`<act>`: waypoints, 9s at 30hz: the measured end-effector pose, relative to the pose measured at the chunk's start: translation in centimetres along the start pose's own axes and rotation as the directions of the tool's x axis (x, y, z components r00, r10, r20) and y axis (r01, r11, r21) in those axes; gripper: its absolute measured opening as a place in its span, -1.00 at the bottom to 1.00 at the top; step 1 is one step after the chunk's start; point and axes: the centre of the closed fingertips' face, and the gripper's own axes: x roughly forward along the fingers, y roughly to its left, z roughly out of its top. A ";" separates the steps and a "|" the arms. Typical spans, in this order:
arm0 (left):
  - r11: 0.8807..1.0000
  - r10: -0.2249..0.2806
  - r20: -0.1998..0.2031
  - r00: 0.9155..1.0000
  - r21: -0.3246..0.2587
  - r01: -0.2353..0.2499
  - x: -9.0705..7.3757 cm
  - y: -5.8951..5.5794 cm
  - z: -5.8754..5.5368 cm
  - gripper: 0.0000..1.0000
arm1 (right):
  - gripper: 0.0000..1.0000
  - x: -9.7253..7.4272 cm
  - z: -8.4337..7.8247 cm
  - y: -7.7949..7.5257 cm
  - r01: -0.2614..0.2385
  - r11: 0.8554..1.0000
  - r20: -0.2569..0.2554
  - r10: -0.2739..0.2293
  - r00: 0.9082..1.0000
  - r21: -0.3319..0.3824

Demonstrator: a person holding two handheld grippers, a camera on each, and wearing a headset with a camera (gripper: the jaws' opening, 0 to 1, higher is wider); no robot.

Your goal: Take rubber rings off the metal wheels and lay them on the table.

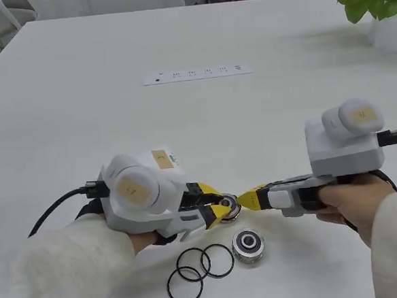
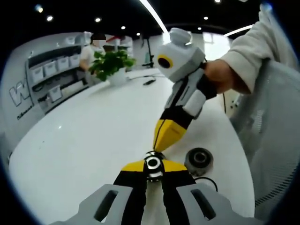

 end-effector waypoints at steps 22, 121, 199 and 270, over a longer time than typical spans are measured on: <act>1.000 0.001 0.009 1.000 -0.006 -0.001 0.0 0.0 0.0 -0.75 | -1.00 0.1 0.4 0.5 -0.024 1.000 0.006 0.024 1.000 -0.006; 0.999 -0.021 0.091 0.996 -0.032 0.024 -11.5 -1.1 3.3 0.69 | -1.00 -3.1 5.2 4.7 -0.109 0.991 0.142 0.119 0.983 -0.080; 0.993 -0.116 -0.069 0.991 -0.044 0.113 -10.9 -3.5 -1.0 0.73 | -0.64 -1.1 -1.7 6.8 -0.226 0.942 -0.210 0.176 0.962 -0.249; 0.941 0.035 0.013 0.999 -0.336 -0.029 -16.1 -3.5 -4.8 1.00 | 0.92 -7.6 -6.1 3.6 -0.004 0.985 -0.092 -0.012 0.996 -0.175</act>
